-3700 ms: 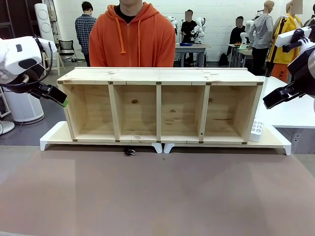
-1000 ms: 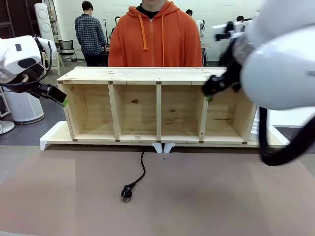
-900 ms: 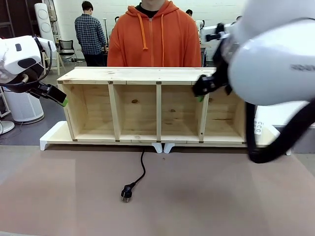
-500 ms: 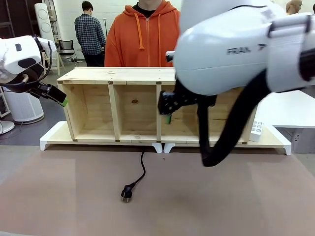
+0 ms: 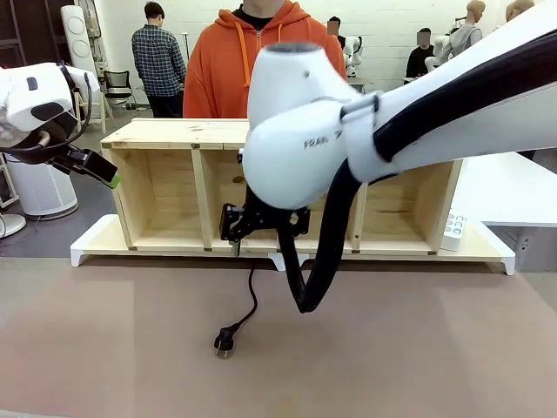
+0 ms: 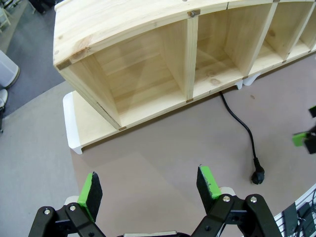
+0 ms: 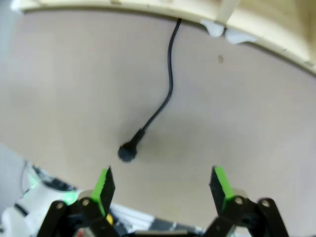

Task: Perform cable management.
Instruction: When the cord part of the Power Cable appears at the lower middle area of the table and stops, grasp the cord part of the Power Cable.

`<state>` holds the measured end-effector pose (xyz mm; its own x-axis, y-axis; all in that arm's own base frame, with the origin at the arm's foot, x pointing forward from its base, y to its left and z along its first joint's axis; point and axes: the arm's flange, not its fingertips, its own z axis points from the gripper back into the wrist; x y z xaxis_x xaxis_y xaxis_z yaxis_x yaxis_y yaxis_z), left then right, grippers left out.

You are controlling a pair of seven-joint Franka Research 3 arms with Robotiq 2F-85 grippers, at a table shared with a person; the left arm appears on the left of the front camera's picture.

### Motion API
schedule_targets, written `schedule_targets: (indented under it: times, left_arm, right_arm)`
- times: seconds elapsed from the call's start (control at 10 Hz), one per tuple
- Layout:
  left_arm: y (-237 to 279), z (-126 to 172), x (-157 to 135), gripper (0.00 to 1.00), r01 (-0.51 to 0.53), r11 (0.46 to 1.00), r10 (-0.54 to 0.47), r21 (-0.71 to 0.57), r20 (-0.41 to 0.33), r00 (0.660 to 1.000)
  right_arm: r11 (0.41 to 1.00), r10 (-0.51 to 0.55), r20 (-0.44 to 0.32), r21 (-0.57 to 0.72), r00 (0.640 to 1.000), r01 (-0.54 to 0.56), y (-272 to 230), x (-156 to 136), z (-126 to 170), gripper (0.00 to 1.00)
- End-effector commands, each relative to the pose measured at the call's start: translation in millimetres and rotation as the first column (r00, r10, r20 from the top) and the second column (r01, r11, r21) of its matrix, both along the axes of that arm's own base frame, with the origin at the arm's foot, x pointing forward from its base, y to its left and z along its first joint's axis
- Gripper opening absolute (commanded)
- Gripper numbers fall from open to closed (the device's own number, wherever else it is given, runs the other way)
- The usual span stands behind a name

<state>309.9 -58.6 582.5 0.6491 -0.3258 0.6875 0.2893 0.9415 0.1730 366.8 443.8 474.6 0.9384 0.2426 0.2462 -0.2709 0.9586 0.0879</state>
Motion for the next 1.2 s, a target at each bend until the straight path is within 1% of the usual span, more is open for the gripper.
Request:
schedule_targets:
  times: [0.0, 0.1, 0.2, 0.4, 0.5, 0.7, 0.8, 0.9, 1.1]
  left_arm:
    - [1, 0, 1, 1.00, -0.006, 1.000, 0.006, -0.002, 0.009, 1.000]
    - [1, 0, 1, 1.00, -0.006, 1.000, 0.006, -0.002, 0.009, 1.000]
    - [1, 0, 1, 1.00, -0.006, 1.000, 0.006, -0.002, 0.009, 1.000]
    - [1, 0, 1, 1.00, -0.006, 1.000, 0.006, -0.002, 0.009, 1.000]
    - [1, 0, 1, 1.00, -0.006, 1.000, 0.006, -0.002, 0.009, 1.000]
    - [1, 0, 1, 1.00, -0.006, 1.000, 0.006, -0.002, 0.009, 1.000]
    - [1, 0, 1, 1.00, -0.006, 1.000, 0.006, -0.002, 0.009, 1.000]
    - [1, 0, 1, 1.00, -0.006, 1.000, 0.006, -0.002, 0.009, 1.000]
    - [1, 0, 1, 1.00, -0.006, 1.000, 0.006, -0.002, 0.009, 1.000]
  right_arm:
    - [0.992, -0.123, 0.016, 0.007, 0.992, 0.123, 23, 13, -20, 1.00]
    - [0.986, -0.162, 0.000, 0.028, 0.987, 0.162, 32, 14, -39, 1.00]
    - [0.987, -0.158, -0.024, 0.014, 0.987, 0.158, 37, 6, -53, 1.00]
    - [0.981, -0.192, -0.039, 0.006, 0.981, 0.192, 50, 6, -68, 1.00]
    - [0.983, -0.181, -0.045, -0.001, 0.982, 0.182, 56, -2, -84, 1.00]
    - [0.985, -0.171, -0.076, -0.021, 0.982, 0.170, 67, 1, -102, 1.00]
    - [0.987, -0.155, -0.098, -0.054, 0.983, 0.150, 70, -2, -118, 1.00]
    - [0.987, -0.145, -0.102, -0.091, 0.984, 0.136, 72, -3, -129, 1.00]
    - [0.986, -0.147, -0.089, -0.087, 0.985, 0.140, 75, 2, -125, 1.00]
